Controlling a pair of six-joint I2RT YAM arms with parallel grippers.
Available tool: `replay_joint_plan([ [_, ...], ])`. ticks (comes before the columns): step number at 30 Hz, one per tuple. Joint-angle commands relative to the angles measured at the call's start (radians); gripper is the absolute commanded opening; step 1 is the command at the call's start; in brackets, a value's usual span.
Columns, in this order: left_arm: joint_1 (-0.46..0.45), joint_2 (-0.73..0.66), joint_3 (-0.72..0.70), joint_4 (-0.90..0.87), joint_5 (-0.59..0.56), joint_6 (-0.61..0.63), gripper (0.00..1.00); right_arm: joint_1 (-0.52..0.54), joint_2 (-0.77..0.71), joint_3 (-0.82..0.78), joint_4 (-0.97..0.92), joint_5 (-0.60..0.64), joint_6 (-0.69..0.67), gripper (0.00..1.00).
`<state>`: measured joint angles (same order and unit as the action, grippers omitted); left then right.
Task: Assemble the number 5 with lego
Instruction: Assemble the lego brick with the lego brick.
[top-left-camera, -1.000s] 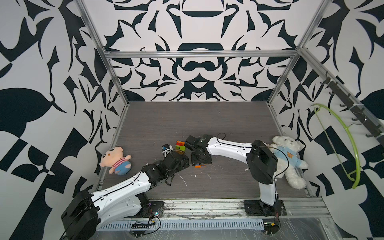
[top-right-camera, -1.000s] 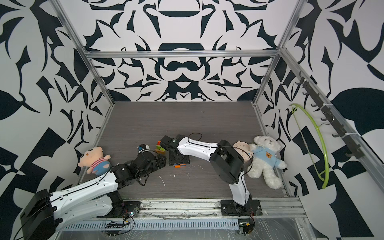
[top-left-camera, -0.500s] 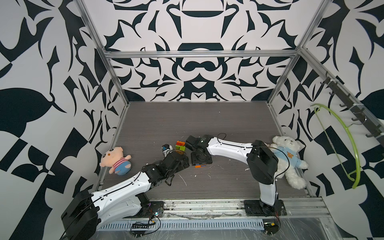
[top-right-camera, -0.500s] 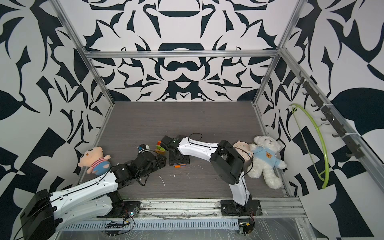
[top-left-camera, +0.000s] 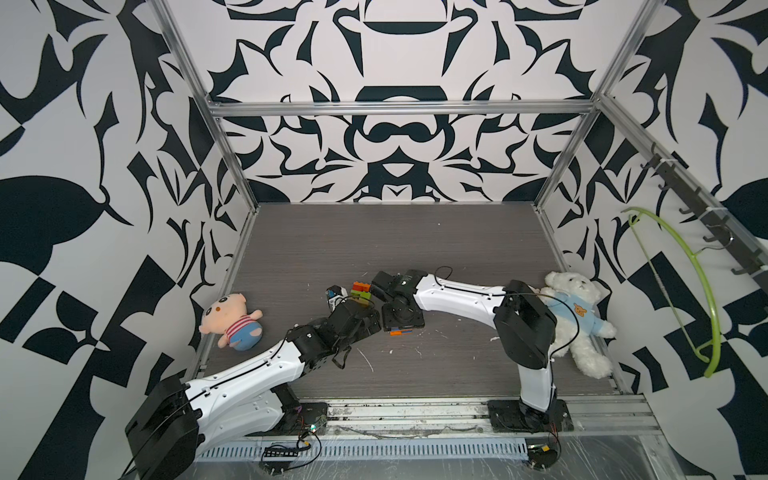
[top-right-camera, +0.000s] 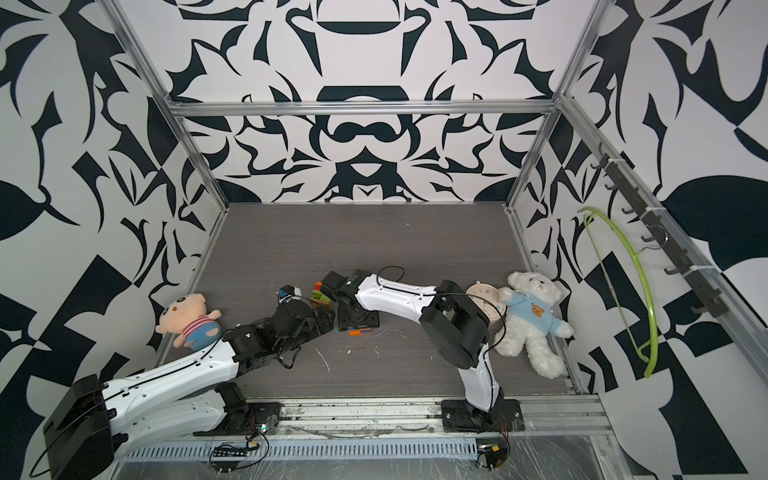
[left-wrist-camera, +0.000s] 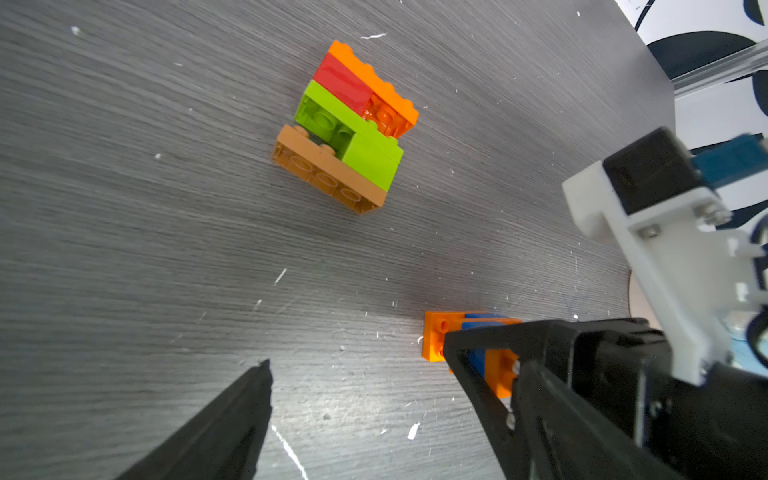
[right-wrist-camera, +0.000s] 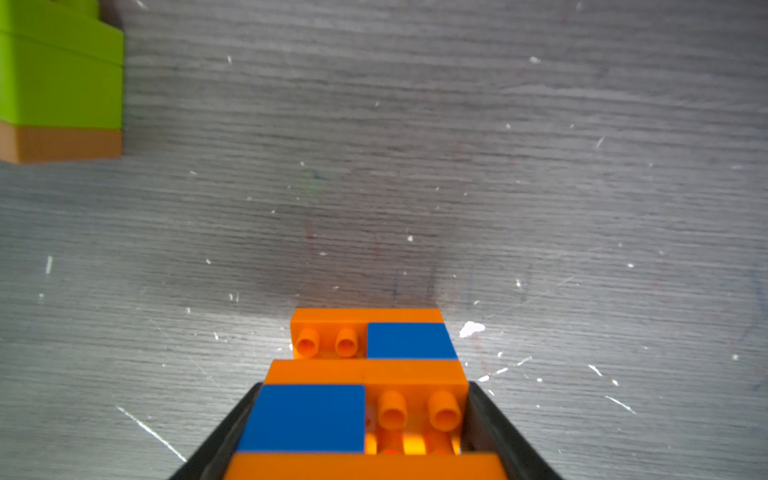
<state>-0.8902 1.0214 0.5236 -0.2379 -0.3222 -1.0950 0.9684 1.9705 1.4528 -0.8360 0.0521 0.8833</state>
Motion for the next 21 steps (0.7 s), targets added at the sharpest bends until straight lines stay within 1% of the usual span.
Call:
replay_joint_plan([
  [1, 0.004, 0.002, 0.025, 0.001, 0.011, 0.017, 0.99, 0.001, 0.067, -0.059, 0.039, -0.044, -0.007, 0.64],
  [9, 0.004, -0.026, 0.009, -0.001, 0.002, 0.010, 0.99, 0.001, 0.057, -0.057, 0.041, -0.044, -0.007, 0.64],
  [21, 0.004, -0.017, 0.013, 0.000, 0.003, 0.015, 0.99, 0.001, 0.053, -0.051, 0.048, -0.046, -0.006, 0.65],
])
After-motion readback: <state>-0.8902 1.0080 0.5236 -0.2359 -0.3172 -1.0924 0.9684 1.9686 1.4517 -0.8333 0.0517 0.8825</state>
